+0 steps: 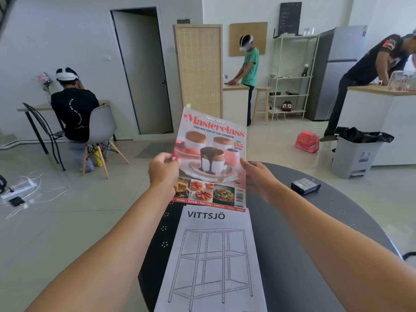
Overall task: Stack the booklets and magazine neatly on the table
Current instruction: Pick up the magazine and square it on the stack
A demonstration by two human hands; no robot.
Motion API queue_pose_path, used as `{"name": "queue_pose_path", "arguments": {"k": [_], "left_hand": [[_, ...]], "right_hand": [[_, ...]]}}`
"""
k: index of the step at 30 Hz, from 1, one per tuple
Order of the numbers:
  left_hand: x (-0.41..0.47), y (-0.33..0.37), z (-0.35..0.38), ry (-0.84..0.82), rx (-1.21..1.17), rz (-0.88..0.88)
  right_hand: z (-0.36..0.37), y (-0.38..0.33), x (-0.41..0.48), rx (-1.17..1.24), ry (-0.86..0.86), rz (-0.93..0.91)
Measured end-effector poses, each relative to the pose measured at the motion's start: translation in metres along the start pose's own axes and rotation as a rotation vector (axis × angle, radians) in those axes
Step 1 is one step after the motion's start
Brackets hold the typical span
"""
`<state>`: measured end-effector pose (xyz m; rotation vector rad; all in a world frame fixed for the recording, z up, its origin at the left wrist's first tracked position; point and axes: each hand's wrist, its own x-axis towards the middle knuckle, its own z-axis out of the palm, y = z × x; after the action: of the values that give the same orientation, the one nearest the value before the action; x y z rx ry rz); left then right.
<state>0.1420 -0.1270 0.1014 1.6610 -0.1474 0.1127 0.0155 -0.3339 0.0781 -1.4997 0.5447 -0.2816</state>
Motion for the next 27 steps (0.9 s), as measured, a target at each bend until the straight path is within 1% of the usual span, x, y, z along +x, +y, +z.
{"name": "queue_pose_path", "arguments": {"k": [1,4,7,10,14,20,27], "left_hand": [[-0.005,-0.002,-0.003,-0.016,-0.032,-0.050],[-0.025,-0.005,-0.016,-0.085,-0.072,-0.160],[-0.043,-0.009,-0.030,-0.173,-0.018,-0.242],[-0.062,-0.015,-0.042,-0.236,0.079,-0.286],[-0.087,-0.034,-0.058,-0.287,0.205,-0.292],[-0.111,-0.046,-0.079,-0.357,0.263,-0.345],[-0.121,-0.052,-0.095,-0.362,0.356,-0.353]], "right_hand": [[0.001,-0.003,-0.005,0.048,-0.015,-0.001],[0.002,-0.008,-0.023,0.024,0.041,-0.034],[0.002,-0.006,-0.039,-0.114,0.129,-0.015],[0.004,0.003,-0.059,-0.226,0.149,0.032],[0.007,0.020,-0.082,-0.303,0.127,0.090],[0.009,0.036,-0.111,-0.388,0.111,0.148],[0.018,0.054,-0.128,-0.450,0.066,0.203]]}}
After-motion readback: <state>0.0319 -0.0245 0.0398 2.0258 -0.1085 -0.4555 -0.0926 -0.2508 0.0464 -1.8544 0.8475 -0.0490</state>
